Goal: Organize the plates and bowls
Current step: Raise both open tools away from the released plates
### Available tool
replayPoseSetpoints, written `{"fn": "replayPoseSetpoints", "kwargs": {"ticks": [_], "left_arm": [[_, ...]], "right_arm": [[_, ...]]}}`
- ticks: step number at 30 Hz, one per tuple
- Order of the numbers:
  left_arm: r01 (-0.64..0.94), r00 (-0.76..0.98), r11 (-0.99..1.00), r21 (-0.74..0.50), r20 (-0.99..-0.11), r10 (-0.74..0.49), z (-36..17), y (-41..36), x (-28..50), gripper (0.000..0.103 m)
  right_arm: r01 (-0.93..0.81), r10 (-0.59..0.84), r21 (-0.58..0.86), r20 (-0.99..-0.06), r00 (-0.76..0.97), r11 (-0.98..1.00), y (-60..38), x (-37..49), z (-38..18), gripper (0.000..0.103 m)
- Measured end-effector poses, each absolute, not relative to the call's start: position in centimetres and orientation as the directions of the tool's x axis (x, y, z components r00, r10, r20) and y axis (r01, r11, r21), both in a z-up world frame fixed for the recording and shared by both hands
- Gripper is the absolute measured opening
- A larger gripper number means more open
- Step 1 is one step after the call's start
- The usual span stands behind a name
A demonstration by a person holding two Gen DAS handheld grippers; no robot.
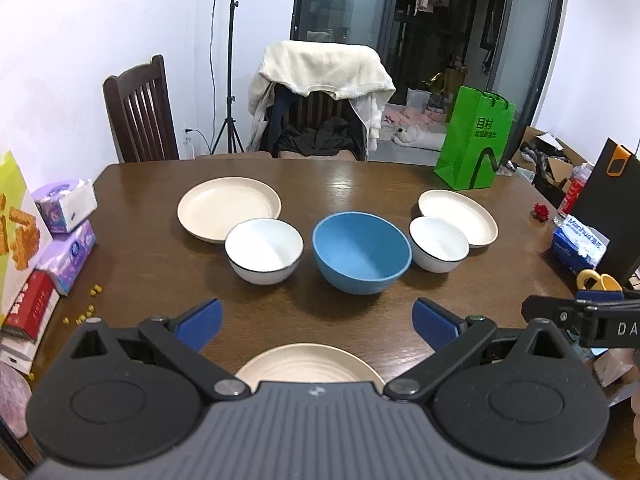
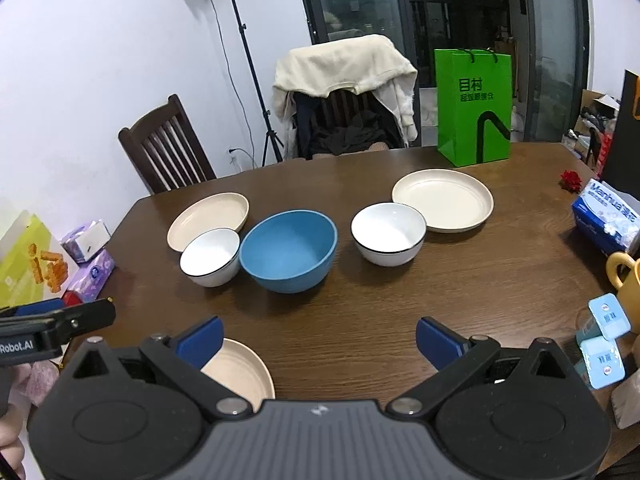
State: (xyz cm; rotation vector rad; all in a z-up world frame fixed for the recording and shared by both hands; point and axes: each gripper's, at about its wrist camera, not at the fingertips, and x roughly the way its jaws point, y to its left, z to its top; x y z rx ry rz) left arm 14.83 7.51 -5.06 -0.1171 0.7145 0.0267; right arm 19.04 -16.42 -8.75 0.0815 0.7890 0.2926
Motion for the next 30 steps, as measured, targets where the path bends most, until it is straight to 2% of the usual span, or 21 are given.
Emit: {"fn": "replayPoseSetpoints", "kwargs": {"ticks": [19, 30], "left_arm": [[-0.126, 0.767, 0.979, -0.158, -0.642, -0.004, -2.6, 12.5, 20.4, 0.103], [-0.146, 0.754, 0.97, -0.194, -0.657, -0.018, -2.0, 12.9, 24.3, 0.103]], "right_arm": [[-0.283, 0.321, 0.169, -0.667, 0.672, 0.944, -9.8, 26.9, -4.4, 0.101], [-0.285, 0.322, 0.173, -0.697, 0.641, 0.943, -7.9, 31.3, -4.2, 0.101]]}}
